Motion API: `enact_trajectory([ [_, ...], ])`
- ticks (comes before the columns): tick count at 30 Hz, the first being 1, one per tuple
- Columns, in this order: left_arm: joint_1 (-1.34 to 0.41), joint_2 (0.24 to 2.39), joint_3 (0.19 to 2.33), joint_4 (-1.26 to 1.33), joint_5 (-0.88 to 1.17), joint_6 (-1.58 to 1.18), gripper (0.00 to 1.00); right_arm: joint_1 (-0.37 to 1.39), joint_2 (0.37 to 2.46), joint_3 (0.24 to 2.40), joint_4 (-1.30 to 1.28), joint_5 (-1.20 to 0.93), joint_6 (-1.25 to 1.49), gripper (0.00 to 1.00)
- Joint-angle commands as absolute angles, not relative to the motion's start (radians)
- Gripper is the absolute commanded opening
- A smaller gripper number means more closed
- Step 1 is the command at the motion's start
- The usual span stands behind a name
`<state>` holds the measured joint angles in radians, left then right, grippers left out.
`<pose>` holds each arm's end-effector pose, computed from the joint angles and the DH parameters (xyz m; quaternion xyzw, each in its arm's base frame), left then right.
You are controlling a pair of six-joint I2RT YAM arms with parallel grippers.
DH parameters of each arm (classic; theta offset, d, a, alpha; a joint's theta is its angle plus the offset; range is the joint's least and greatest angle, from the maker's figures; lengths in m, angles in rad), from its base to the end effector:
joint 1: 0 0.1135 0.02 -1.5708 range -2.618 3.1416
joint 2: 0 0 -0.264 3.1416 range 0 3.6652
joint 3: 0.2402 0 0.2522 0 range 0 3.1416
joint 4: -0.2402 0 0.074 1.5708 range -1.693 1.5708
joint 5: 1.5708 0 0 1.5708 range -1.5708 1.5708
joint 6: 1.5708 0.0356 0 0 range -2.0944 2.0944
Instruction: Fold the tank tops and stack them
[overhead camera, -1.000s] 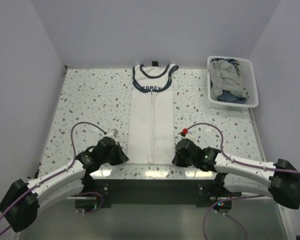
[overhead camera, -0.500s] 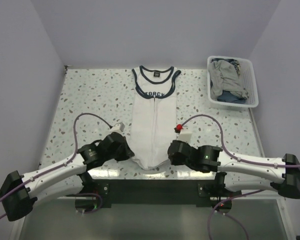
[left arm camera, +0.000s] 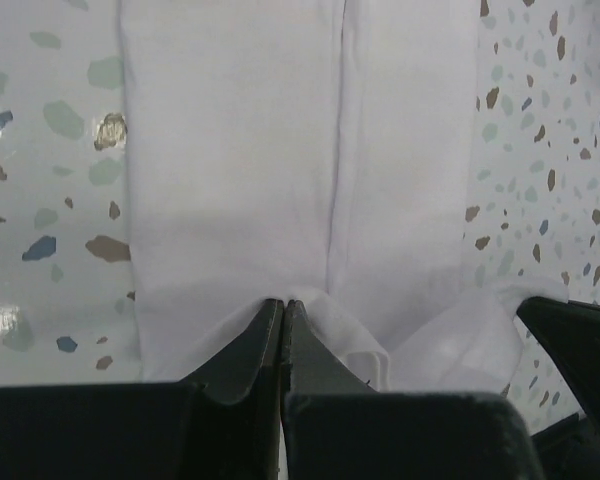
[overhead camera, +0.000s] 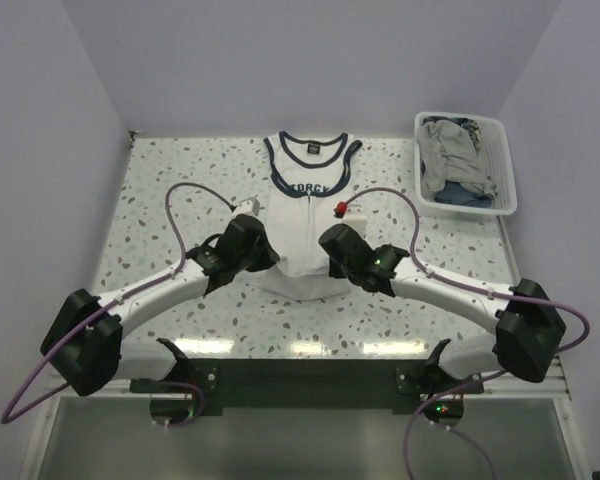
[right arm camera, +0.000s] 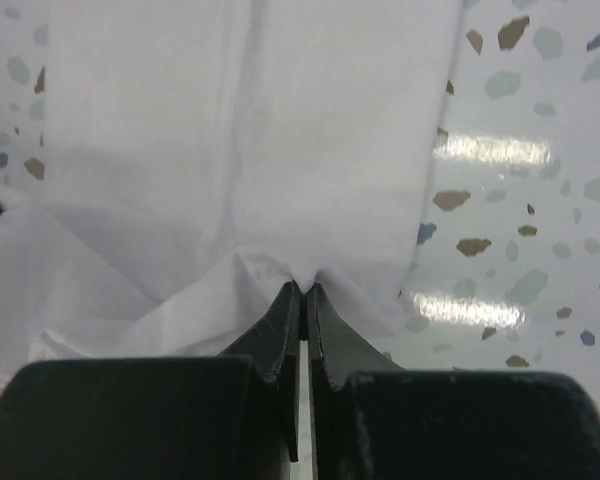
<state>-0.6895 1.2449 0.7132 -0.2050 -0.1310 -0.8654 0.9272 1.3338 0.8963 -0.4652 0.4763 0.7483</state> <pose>0.2020 -0.1605 0.2177 -0.1065 0.9065 -0.2409 0.3300 0.1755 0.2068 0.2378 -0.0050 0.9213 0.0876 0.3788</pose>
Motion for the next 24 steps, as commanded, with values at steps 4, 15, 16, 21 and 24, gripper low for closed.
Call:
enact_trajectory([
  [4,-0.626,1.405,0.889,-0.034,-0.129,-0.762,0.0,0.828,1.453,1.038,-0.29,0.466,0.598,0.0],
  [15,-0.465,1.706,1.179,0.045,-0.02,-0.692,0.0,0.655,1.716,1.294,-0.258,0.393,0.519,0.0],
  [16,-0.448,1.759,1.231,0.037,-0.014,-0.69,0.0,0.646,1.733,1.313,-0.259,0.381,0.514,0.0],
  [21,-0.407,1.903,1.336,0.044,0.055,-0.678,0.0,0.597,1.854,1.426,-0.288,0.356,0.506,0.0],
  [24,-0.38,1.983,1.387,0.046,0.084,-0.676,0.0,0.577,1.914,1.466,-0.301,0.347,0.511,0.0],
])
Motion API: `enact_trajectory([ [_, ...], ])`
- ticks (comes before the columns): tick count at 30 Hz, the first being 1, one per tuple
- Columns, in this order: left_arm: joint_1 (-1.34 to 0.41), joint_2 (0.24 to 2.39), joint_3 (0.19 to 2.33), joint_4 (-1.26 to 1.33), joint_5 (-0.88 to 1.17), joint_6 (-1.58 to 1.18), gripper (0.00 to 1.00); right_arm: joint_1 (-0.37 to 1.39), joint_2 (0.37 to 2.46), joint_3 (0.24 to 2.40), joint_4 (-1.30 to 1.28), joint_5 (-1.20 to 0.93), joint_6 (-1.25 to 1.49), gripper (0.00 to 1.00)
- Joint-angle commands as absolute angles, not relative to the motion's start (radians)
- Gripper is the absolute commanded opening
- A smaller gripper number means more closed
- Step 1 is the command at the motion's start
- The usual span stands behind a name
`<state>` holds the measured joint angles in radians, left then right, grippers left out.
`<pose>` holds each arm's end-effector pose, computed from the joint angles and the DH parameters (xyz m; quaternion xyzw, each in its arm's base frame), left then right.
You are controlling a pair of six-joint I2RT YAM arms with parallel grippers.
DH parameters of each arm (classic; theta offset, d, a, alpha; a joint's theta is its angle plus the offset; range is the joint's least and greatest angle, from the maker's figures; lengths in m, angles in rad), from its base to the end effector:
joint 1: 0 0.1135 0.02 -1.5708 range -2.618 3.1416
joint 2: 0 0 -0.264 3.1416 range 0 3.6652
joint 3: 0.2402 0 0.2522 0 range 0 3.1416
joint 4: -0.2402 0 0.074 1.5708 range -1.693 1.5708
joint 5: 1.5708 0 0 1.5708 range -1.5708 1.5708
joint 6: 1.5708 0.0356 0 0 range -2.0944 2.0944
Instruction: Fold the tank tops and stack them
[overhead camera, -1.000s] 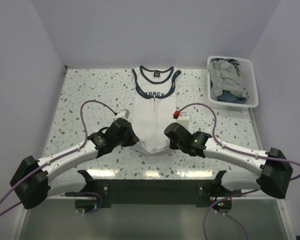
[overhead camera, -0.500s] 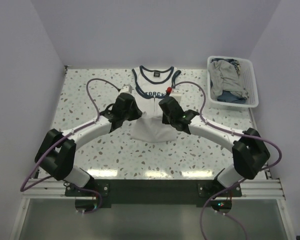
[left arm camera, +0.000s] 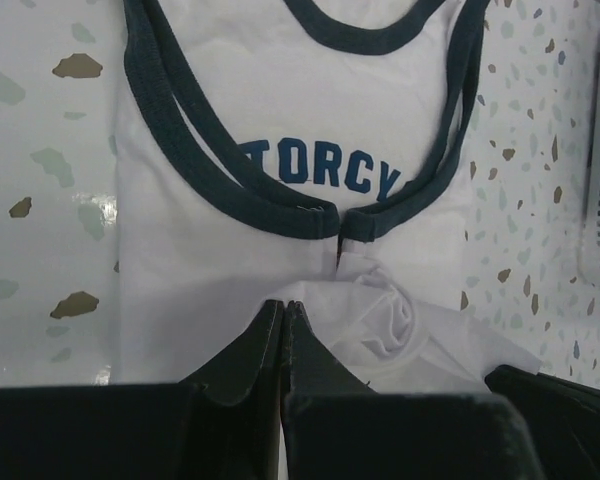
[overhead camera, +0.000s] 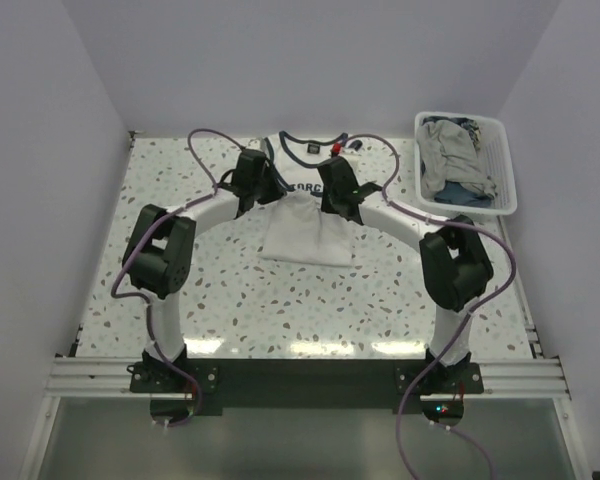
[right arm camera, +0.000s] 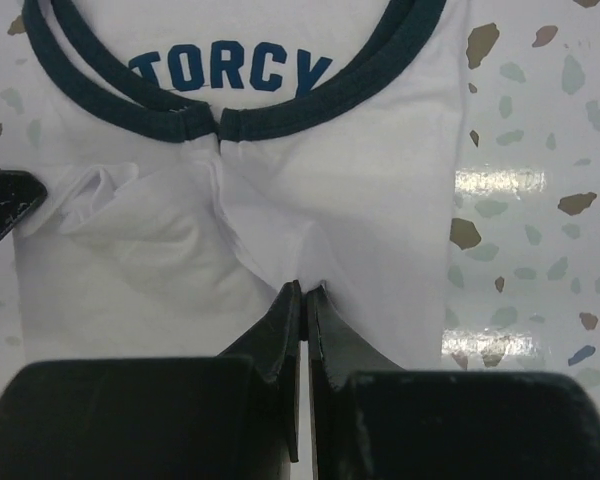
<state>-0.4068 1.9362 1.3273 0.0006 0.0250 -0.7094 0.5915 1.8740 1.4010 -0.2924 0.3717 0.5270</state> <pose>0.4033 -0.1747 0.2065 -0.1279 0.8771 -0.2545 0.3867 0.3571 0.2243 0.2330 0.0432 0.9060 0.0602 0.4167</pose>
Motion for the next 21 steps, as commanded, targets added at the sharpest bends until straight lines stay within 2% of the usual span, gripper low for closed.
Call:
enact_trajectory([
  [1,-0.373,2.003,1.391,0.06,0.086,-0.67,0.0,0.571,1.927,1.474,-0.305,0.347,0.512,0.0],
  [3,-0.365,2.026,1.404,0.069,0.095,-0.661,0.07,0.558,1.953,1.488,-0.299,0.345,0.512,0.02],
  [5,-0.351,2.062,1.433,0.052,0.104,-0.66,0.09,0.546,1.97,1.502,-0.321,0.345,0.523,0.05],
  [6,-0.347,2.069,1.431,0.06,0.112,-0.661,0.18,0.543,1.968,1.5,-0.318,0.345,0.523,0.07],
  [7,-0.339,2.069,1.43,0.07,0.12,-0.66,0.2,0.542,1.968,1.502,-0.314,0.347,0.523,0.09],
  [10,-0.331,2.079,1.437,0.078,0.112,-0.655,0.18,0.525,1.98,1.528,-0.343,0.367,0.525,0.07],
  [12,-0.331,2.088,1.457,0.065,0.117,-0.65,0.11,0.517,1.979,1.532,-0.348,0.374,0.529,0.05],
  [21,-0.318,2.077,1.445,0.069,0.126,-0.661,0.04,0.483,1.993,1.528,-0.353,0.357,0.543,0.06],
])
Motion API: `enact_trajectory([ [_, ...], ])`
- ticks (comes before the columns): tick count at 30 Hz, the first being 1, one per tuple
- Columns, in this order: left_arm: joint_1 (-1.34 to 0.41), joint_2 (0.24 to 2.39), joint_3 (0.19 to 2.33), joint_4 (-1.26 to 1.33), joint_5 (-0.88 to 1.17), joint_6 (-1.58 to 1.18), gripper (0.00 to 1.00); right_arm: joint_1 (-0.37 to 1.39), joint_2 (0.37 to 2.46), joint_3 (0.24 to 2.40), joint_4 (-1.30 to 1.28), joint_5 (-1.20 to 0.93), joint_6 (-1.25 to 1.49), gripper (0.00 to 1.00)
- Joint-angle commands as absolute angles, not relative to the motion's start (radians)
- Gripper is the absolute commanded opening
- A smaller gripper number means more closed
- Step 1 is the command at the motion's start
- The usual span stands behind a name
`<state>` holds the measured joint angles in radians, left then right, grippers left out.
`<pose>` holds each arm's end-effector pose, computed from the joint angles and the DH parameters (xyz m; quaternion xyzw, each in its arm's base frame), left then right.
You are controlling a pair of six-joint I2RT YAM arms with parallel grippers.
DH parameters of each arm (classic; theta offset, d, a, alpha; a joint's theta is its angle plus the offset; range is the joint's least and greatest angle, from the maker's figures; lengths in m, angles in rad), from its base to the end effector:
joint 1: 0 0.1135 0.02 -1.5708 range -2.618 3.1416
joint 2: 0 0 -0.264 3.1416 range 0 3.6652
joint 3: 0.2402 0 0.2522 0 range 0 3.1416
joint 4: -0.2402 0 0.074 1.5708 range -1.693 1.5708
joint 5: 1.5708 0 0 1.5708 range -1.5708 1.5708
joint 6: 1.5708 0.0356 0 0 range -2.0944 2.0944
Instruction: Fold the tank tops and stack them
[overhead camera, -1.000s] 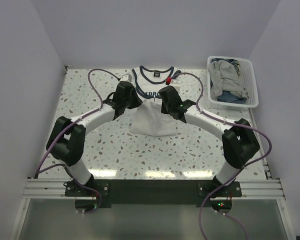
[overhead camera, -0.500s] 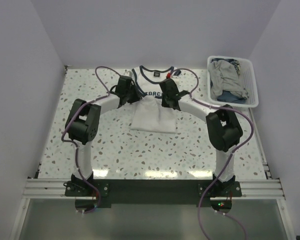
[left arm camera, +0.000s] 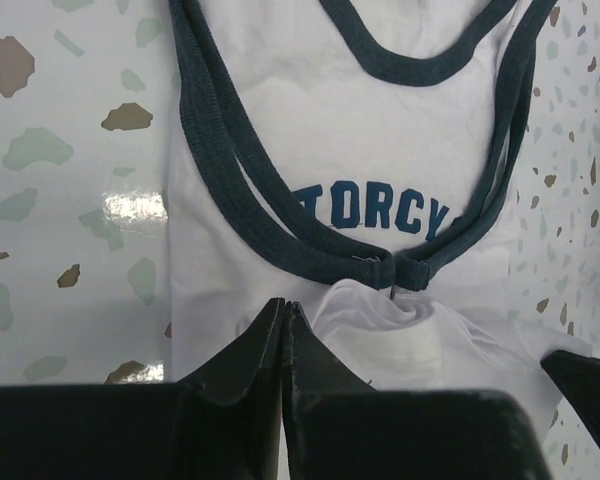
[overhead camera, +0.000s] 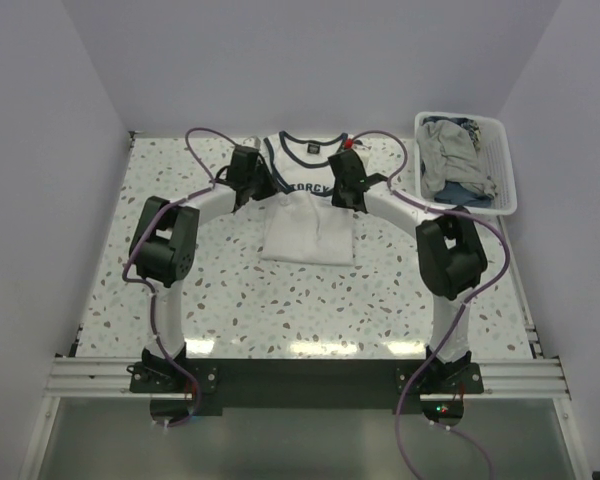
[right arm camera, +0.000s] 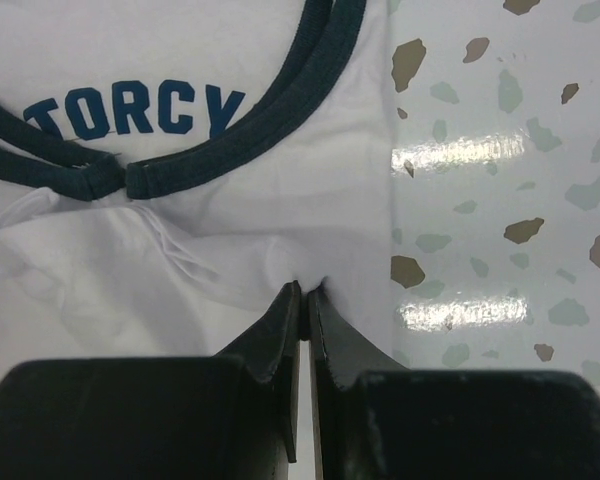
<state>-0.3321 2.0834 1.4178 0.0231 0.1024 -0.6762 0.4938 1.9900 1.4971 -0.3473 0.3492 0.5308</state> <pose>0.4401 -0.1556 0.1739 -0.1303 0.8838 -0.2560 0.3693 0.3962 0.1994 0.2116 0.0791 0.9185 0.0310 0.3862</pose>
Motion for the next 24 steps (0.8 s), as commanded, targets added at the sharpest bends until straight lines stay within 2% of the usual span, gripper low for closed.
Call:
enact_trajectory([
  [1,-0.316,2.082,1.45,0.068,0.126,-0.661,0.11,0.48,1.996,1.528,-0.353,0.357,0.545,0.05],
  [2,-0.316,2.083,1.453,0.06,0.124,-0.66,0.2,0.48,1.997,1.528,-0.353,0.354,0.546,0.05],
  [3,-0.316,2.088,1.451,0.061,0.127,-0.658,0.37,0.48,1.999,1.528,-0.351,0.353,0.546,0.05],
  [5,-0.316,2.083,1.444,0.08,0.136,-0.657,0.47,0.479,2.0,1.528,-0.35,0.348,0.548,0.05],
  [6,-0.316,2.079,1.433,0.086,0.137,-0.652,0.55,0.48,2.0,1.526,-0.348,0.345,0.548,0.05],
  [7,-0.318,2.077,1.433,0.084,0.137,-0.649,0.57,0.48,2.0,1.528,-0.347,0.344,0.551,0.05],
  [11,-0.318,2.085,1.439,0.054,0.12,-0.623,0.57,0.479,2.006,1.531,-0.347,0.339,0.551,0.05],
  [18,-0.321,2.121,1.459,0.028,0.13,-0.594,0.44,0.476,2.009,1.531,-0.341,0.334,0.555,0.04],
  [24,-0.333,2.143,1.485,0.015,0.137,-0.577,0.4,0.476,2.016,1.534,-0.342,0.33,0.557,0.04],
])
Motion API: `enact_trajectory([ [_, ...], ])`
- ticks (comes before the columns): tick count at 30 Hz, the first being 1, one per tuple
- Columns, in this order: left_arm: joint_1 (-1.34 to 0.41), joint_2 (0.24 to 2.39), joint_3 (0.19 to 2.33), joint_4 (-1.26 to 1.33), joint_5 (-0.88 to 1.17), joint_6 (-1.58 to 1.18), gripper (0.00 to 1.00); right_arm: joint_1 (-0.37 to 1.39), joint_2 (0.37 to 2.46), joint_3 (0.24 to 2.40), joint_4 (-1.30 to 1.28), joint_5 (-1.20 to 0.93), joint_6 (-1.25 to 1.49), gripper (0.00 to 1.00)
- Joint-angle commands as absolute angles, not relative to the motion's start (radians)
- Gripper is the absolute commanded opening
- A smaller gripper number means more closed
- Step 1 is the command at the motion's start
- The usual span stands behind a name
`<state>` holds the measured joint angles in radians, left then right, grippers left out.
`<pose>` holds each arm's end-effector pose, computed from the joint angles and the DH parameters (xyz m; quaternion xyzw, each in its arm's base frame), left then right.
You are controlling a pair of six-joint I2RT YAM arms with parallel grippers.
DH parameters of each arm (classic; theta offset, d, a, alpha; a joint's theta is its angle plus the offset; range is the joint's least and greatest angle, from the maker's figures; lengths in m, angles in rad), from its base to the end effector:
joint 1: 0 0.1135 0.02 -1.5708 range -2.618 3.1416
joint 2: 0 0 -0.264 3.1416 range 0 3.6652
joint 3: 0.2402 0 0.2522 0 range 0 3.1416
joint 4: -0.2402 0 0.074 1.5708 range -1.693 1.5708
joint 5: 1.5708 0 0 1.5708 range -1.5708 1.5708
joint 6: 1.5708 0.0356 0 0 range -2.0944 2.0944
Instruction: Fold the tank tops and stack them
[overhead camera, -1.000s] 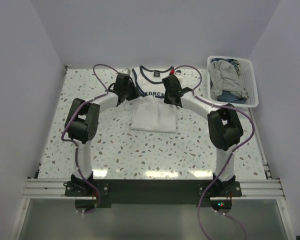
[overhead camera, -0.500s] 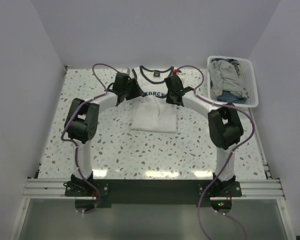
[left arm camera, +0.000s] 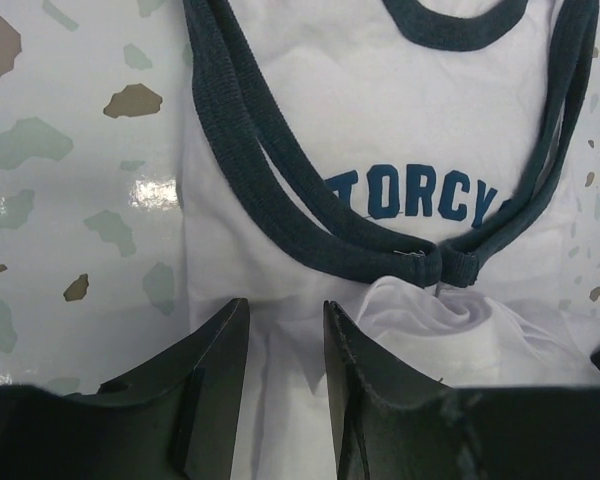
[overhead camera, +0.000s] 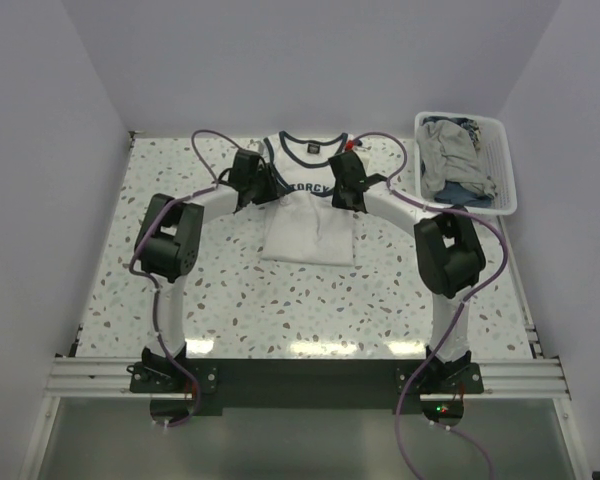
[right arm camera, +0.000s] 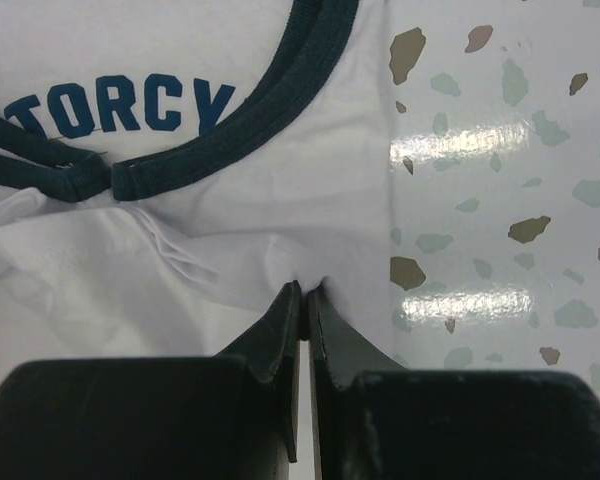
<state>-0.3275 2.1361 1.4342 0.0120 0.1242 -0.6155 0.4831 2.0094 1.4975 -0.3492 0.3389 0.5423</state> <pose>0.4451 -0.1559 0.1545 -0.1034 0.8973 -0.2433 0.3536 0.3997 0.1963 0.2032 0.0859 0.9221 0.0302 0.3760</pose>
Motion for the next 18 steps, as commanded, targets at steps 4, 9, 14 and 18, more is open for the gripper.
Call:
enact_trajectory([
  [4,-0.341,2.155,1.505,0.008,0.138,-0.572,0.4,0.476,2.019,1.535,-0.342,0.33,0.558,0.03],
  [9,-0.345,2.157,1.514,0.009,0.147,-0.574,0.33,0.476,2.017,1.534,-0.342,0.333,0.558,0.03],
  [14,-0.348,2.171,1.528,0.002,0.144,-0.571,0.3,0.476,2.016,1.537,-0.344,0.333,0.557,0.03],
  [18,-0.353,2.172,1.525,0.002,0.146,-0.569,0.26,0.477,2.016,1.537,-0.345,0.334,0.558,0.02],
])
